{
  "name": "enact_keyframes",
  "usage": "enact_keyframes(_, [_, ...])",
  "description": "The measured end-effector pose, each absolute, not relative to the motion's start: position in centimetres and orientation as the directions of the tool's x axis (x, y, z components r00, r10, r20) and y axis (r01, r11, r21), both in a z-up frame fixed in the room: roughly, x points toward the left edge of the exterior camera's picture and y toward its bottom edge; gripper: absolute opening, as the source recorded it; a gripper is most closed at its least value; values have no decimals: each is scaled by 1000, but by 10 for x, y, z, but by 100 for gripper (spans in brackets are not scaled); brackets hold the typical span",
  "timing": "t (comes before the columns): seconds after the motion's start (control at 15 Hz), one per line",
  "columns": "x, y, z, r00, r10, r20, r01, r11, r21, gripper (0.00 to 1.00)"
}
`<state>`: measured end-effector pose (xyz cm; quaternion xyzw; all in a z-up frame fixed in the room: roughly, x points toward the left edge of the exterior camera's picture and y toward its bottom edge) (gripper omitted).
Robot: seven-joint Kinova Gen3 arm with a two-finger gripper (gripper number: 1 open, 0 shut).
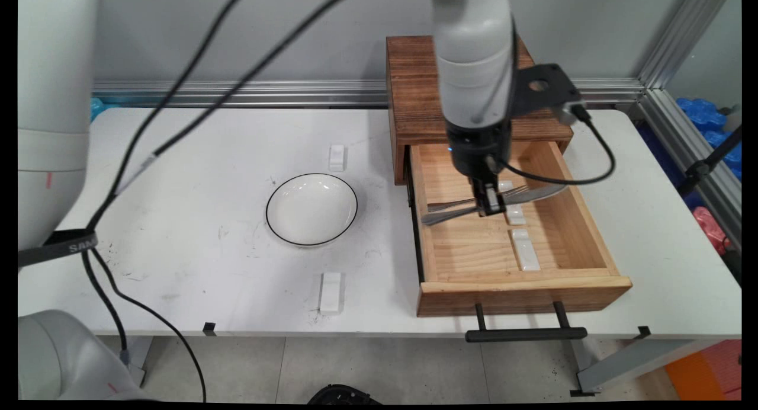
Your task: Place the picked object into the drawer
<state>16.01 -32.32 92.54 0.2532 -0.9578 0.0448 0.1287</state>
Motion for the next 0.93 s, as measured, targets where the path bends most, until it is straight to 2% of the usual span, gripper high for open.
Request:
enact_keyframes(0.47, [115, -341, 894, -853, -464, 238, -483, 875, -24, 0])
enact_keyframes(0.93, [99, -349, 862, -862, -464, 204, -478, 878, -25, 0])
